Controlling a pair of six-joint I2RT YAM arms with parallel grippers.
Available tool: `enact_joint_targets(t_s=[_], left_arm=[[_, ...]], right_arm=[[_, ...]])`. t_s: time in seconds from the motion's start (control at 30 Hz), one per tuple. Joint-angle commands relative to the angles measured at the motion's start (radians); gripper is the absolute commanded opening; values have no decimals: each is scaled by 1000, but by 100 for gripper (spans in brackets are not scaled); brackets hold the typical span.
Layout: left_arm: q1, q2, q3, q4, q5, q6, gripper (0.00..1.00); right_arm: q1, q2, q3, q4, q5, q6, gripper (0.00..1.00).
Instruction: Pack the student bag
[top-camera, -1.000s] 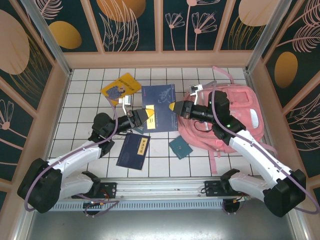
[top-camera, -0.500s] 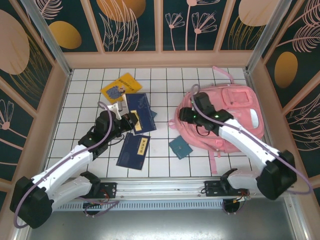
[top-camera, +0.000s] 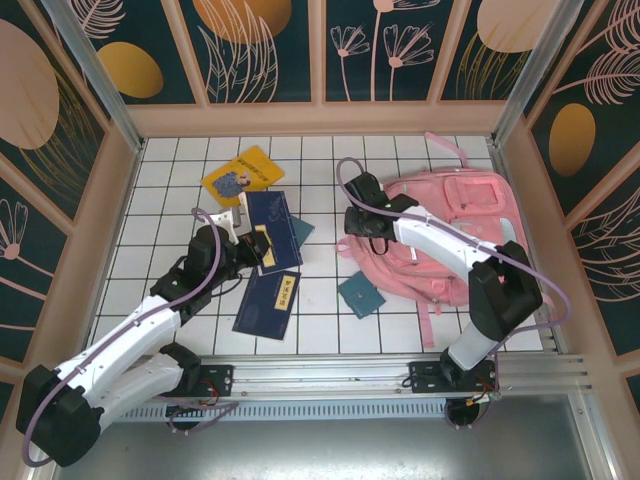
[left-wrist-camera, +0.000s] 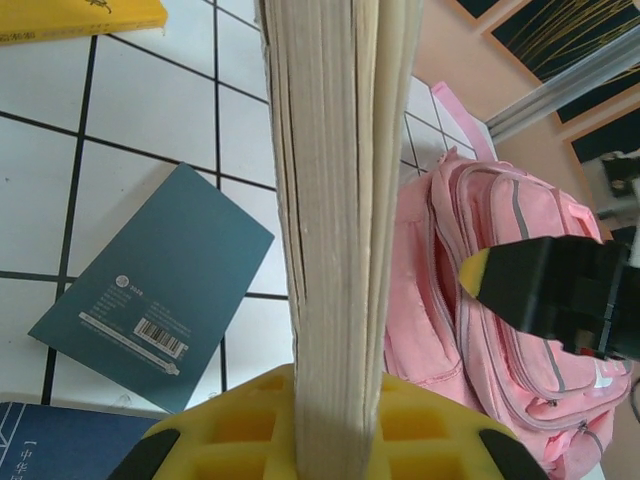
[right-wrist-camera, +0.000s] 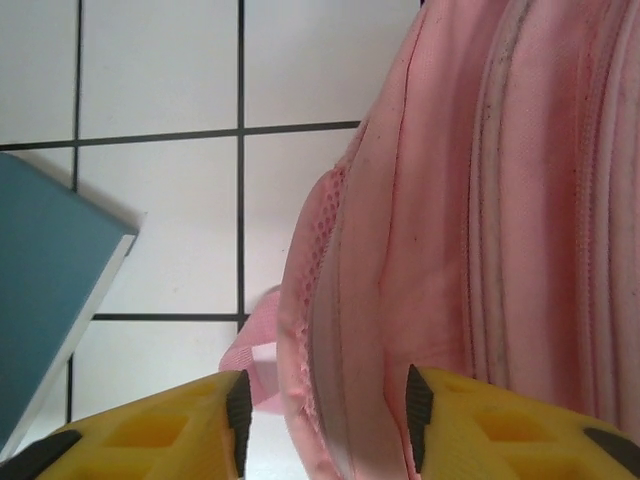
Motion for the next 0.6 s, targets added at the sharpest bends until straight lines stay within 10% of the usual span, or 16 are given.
enact_joint_targets(t_s=[0.0,0.23,0.43,0.57], left_arm=[[4,-20,-8,48,12,28,0],[3,-22,-25,76,32,28,0],[3,-11,-21,90,44,26,0],[3,-8,-14,93,56,28,0]], right_arm=[[7,36,27,-48,69,-22,45],[13,44,-12,-53,136,-35,39],[13,42,-9,-44,136,-38,0],[12,6,31,-72,140,-48,0]])
